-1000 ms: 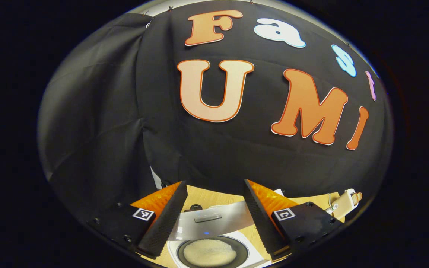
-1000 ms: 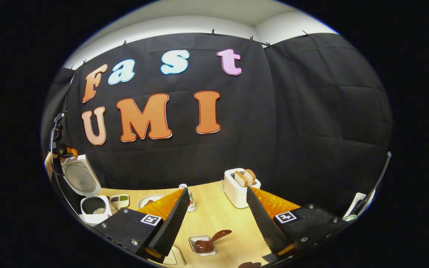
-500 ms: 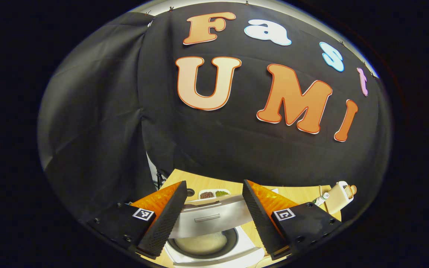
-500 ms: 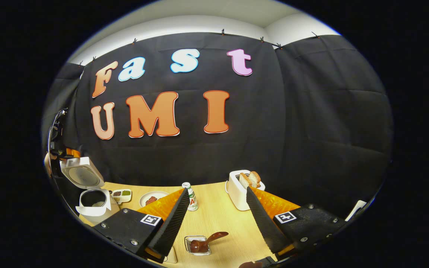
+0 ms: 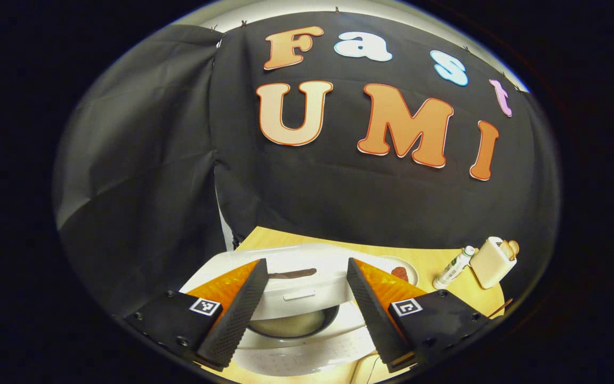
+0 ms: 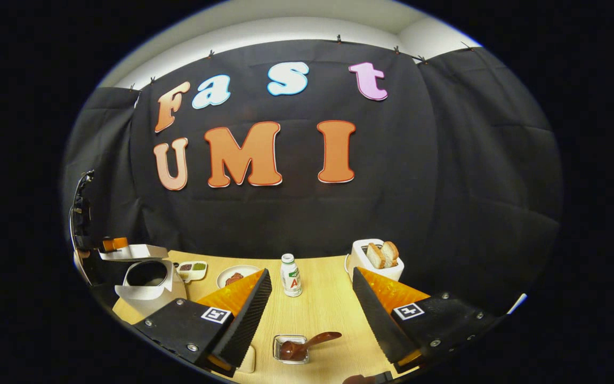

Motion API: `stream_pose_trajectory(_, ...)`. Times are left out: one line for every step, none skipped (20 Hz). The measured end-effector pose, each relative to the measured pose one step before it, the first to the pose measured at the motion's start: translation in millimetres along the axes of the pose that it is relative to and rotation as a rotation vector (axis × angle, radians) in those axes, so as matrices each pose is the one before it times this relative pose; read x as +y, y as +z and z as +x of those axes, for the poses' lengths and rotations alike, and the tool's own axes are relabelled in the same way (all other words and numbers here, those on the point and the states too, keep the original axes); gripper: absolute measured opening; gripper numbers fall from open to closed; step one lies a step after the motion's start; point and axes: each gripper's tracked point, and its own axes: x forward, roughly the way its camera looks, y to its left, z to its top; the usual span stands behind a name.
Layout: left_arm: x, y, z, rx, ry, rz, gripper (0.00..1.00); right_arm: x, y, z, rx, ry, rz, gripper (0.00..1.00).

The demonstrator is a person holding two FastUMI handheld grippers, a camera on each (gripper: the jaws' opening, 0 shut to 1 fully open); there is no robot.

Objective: Close the left gripper, press the button to open the rice cooker; take a wooden spoon from the chopstick holder with the right hand, scoop a spoonful of rice and pour it into the rice cooker, then put the wooden spoon back into the chopstick holder.

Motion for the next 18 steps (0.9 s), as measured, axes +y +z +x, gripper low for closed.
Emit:
stream_pose_trajectory(-3.83,-16.80,-2.09,0.01276,-0.00008,-0.00413,1.00,2.13,-3.56,-0.22,0.00805,0.00820,-0.01062,0.95)
stream_pose_trajectory(0.64,-13.92,1.80,0.00265,0.00808,-0.00465,1.00,0.46,-3.13,0.52,0.00865,0.00497,-0.00941,0.95)
stream_pose_trajectory(2.73,-10.07,1.57,0.00002,0.01267,-0.01027,0.99,0.58,-2.92,-0.14,0.00791,0.00368,-0.00617,0.95)
stream_pose_trajectory(2.79,-8.18,1.12,-0.00337,0.01254,-0.01621,1.00,1.04,-2.93,-0.16,0.00656,0.00464,-0.00323,0.95)
stream_pose_trajectory(2.45,-7.67,1.21,-0.00302,0.01028,-0.01770,1.00,0.10,-2.24,-1.22,0.00647,0.00362,-0.00303,0.95)
stream_pose_trajectory(5.24,-9.63,3.91,0.00341,0.02082,-0.00933,0.99,-0.70,-1.40,1.23,0.00616,0.00218,-0.00513,0.95)
stream_pose_trajectory(4.26,-7.67,2.12,0.01139,0.01365,-0.00047,0.99,-1.11,-1.51,-0.27,0.00397,-0.00070,-0.00407,0.95)
stream_pose_trajectory(1.83,-11.03,4.29,0.02170,0.00018,-0.00162,0.99,-0.45,-0.75,0.19,0.00164,0.00059,-0.00103,0.95)
stream_pose_trajectory(0.05,-12.28,1.74,0.02735,-0.00479,-0.00002,0.99,-0.44,0.00,0.84,0.00196,0.00258,0.00332,0.95)
stream_pose_trajectory(0.06,-10.26,1.77,0.02002,0.00062,0.01601,0.99,0.62,-2.36,-0.10,0.00388,0.00270,0.00580,0.95)
stream_pose_trajectory(0.79,2.25,2.42,-0.02852,0.00588,0.05084,1.00,0.13,-1.87,0.14,0.00560,0.00126,0.00559,0.95)
stream_pose_trajectory(0.99,-1.20,1.69,-0.00778,0.00683,0.02567,1.00,-0.10,-3.04,0.86,0.00937,0.00142,0.00314,0.95)
stream_pose_trajectory(-2.08,-0.71,1.13,-0.01452,0.00264,-0.01431,1.00,0.35,-3.75,-0.36,0.00993,-0.00077,0.00037,0.95)
stream_pose_trajectory(-0.86,4.01,1.06,-0.02293,0.00087,-0.02479,1.00,-0.49,-2.86,-0.30,0.00719,-0.00094,-0.00302,0.95)
stream_pose_trajectory(-0.08,-0.71,0.16,-0.00186,-0.00024,0.00176,1.00,-0.60,-1.99,-2.13,0.00261,-0.00213,-0.00514,0.95)
stream_pose_trajectory(0.70,-0.86,-1.13,-0.01643,-0.00348,0.02097,1.00,-1.01,-1.45,-0.94,-0.00054,-0.00625,-0.00242,0.95)
stream_pose_trajectory(-0.43,1.42,-0.85,-0.00178,-0.00774,0.01588,1.00,-0.20,-1.07,-1.10,-0.00094,-0.00387,0.00224,0.95)
stream_pose_trajectory(-0.76,3.72,-0.68,0.00373,-0.00682,-0.00101,1.00,1.15,-0.81,-0.44,-0.00218,-0.00184,0.00672,0.95)
